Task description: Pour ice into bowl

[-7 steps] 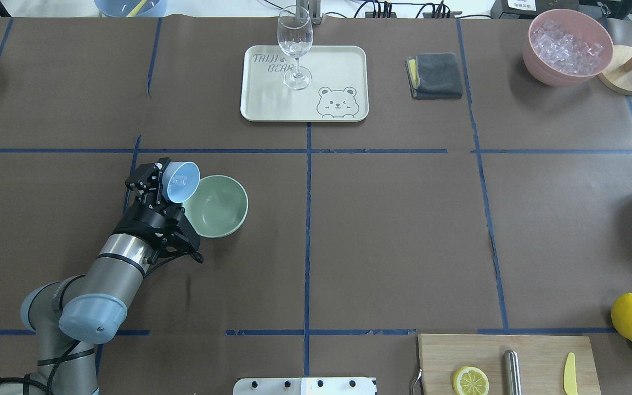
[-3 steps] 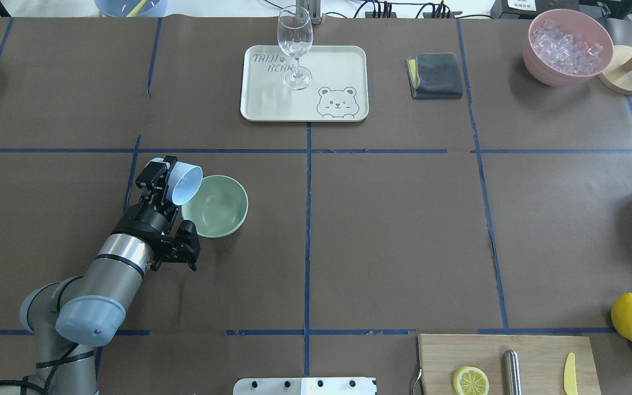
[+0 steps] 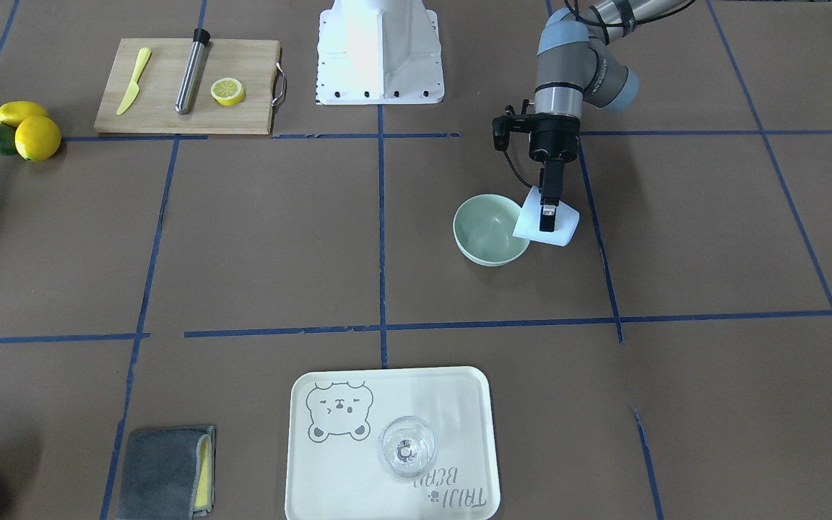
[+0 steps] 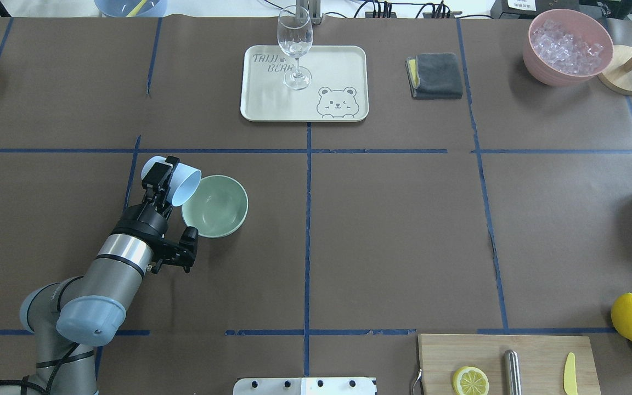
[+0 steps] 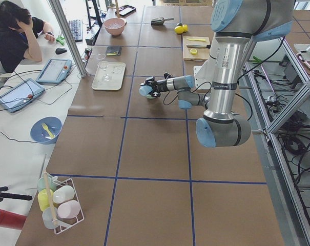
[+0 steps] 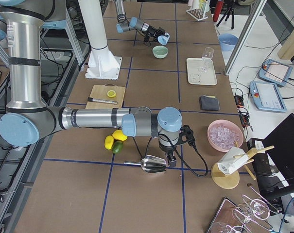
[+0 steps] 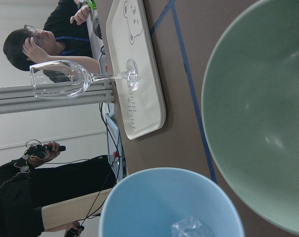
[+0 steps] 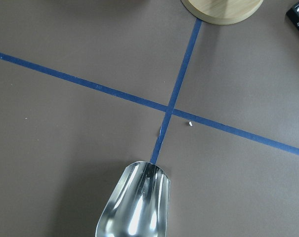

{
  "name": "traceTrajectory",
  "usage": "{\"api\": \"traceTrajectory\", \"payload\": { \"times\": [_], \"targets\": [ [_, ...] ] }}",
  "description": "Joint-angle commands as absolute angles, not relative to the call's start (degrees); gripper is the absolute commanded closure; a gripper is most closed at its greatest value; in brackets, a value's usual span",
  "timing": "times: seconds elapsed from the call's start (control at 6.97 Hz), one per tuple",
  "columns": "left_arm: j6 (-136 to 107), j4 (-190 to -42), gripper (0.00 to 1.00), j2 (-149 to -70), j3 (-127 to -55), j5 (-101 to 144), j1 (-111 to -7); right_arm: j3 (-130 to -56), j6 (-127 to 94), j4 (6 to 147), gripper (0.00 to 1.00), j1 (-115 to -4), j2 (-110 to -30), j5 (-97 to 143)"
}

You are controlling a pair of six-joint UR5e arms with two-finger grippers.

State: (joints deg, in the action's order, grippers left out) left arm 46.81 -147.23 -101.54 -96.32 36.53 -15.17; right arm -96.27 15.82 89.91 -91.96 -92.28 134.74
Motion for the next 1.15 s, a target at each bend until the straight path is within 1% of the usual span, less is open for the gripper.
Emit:
{"api": "traceTrajectory", "payload": {
  "times": [0.0, 0.29, 1.0],
  "targets": [
    [57.2, -147.2, 1.00, -101.9, -96.4, 36.3, -15.1, -96.2, 15.8, 89.9, 0.00, -92.0, -92.3, 134.7],
    [65.7, -147.2, 1.00, -102.1, -96.1, 33.9, -15.0, -96.0, 15.8, 89.8, 0.00, -92.0, -92.3, 134.7],
    [66.1, -147.2, 1.00, -102.1, -96.3, 33.8, -15.0, -95.8, 15.8, 89.5, 0.00, -92.0, -92.5, 134.7]
  ]
}}
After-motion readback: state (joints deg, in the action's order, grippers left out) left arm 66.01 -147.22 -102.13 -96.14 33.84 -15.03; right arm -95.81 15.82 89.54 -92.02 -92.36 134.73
